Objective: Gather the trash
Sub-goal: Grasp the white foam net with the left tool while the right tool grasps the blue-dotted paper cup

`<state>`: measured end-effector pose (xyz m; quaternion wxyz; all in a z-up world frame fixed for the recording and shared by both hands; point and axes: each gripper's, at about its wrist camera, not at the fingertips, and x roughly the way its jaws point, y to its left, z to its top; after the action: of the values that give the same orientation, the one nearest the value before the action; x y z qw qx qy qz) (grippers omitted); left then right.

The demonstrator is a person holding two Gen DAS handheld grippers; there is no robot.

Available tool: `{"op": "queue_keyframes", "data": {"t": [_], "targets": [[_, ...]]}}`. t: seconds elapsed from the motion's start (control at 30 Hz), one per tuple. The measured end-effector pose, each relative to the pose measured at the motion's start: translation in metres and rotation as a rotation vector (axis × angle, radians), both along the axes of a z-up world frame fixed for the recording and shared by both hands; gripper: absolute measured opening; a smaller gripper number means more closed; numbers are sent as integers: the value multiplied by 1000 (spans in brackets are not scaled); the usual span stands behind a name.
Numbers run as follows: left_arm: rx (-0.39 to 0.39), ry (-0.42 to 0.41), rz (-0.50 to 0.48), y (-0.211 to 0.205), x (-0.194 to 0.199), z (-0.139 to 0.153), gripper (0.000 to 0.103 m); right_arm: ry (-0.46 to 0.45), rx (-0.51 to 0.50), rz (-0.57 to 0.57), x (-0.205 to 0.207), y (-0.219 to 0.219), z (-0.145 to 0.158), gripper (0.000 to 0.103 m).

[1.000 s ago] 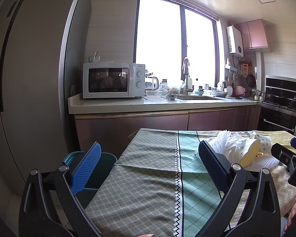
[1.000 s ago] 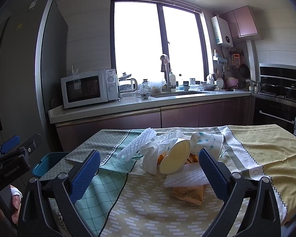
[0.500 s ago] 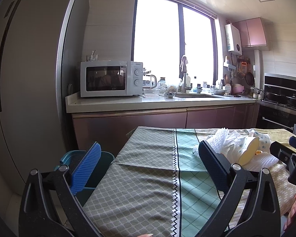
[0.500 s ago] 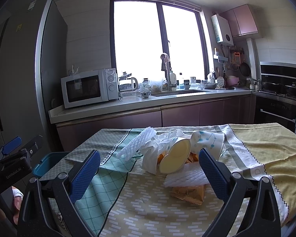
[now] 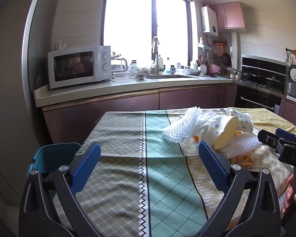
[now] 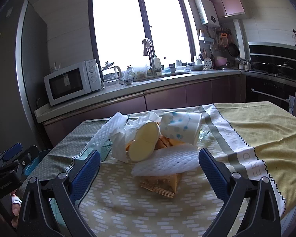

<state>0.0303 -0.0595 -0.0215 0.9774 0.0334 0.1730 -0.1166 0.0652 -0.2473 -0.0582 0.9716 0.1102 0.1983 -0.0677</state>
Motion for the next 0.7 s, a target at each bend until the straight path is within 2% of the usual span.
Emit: {"op": "queue_keyframes", "data": {"t": [0.13, 0.23, 0.3, 0.47, 0.67, 0.7], "targets": [[29, 23, -48, -23, 16, -5, 97, 34, 54, -13, 5, -24, -8, 97], [52, 35, -66, -41, 34, -7, 97, 35, 40, 21, 12, -25, -6, 96], [69, 45, -77, -50, 47, -8, 97, 34, 24, 58, 17, -22, -2, 90], [120, 82, -96, -73, 86, -15, 94, 63, 30, 139, 45, -16, -1, 68], [157, 134, -156, -92, 126, -21, 85, 137, 65, 173, 82, -14, -14, 50], [159, 149, -161, -94, 132, -23, 80, 145, 76, 173, 87, -15, -16, 48]]}}
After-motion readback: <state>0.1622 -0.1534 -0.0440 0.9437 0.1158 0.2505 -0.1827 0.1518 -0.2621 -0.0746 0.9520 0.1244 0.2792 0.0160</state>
